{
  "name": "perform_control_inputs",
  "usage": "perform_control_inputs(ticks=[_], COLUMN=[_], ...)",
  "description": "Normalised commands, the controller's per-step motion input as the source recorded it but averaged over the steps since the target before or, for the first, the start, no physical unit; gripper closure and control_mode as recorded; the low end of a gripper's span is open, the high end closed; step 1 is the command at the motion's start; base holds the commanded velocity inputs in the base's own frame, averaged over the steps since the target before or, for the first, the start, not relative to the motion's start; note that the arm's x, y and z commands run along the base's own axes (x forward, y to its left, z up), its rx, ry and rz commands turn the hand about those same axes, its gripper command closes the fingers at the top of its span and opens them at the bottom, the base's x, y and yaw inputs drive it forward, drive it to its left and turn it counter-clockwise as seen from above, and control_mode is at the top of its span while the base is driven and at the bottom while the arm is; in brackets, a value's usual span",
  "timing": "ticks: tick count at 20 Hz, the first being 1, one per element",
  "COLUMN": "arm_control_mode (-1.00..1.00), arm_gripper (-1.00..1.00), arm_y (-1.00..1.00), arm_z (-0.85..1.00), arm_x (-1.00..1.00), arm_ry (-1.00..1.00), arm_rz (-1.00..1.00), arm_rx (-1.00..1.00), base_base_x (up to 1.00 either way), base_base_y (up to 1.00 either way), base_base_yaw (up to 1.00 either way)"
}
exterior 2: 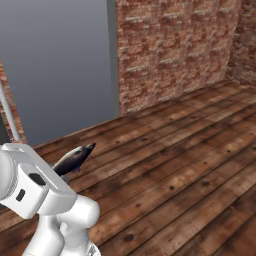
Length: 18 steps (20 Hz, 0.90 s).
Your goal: Gather the carrot and eggplant from the fridge and place them on a tray on the dining counter. Then gather the fishs from the fridge and place them on the other tray.
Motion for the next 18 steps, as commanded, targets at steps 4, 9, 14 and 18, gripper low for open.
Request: perform_control_inputs(ticks=[4,9,14,18], arm_control_mode=[1.00,1.00,1.00,1.00], arm_gripper=[1.00,1.00,1.00,1.00], arm_y=[0.00,0.00,0.00,0.00], arm_z=[0.00,0.00,0.00,0.00], arm_x=[0.00,0.00,0.00,0.00], arm_ry=[0.00,0.00,0.00,0.00], arm_rz=[0.00,0.00,0.00,0.00], arm_rx=[0.00,0.00,0.00,0.00], base_base_x=[0.65,0.76,0.88,0.91], base_base_y=[-0.54,-0.35,-0.06,0.09], base_base_yaw=[-0.35,-0.36,-0.38,-0.39])
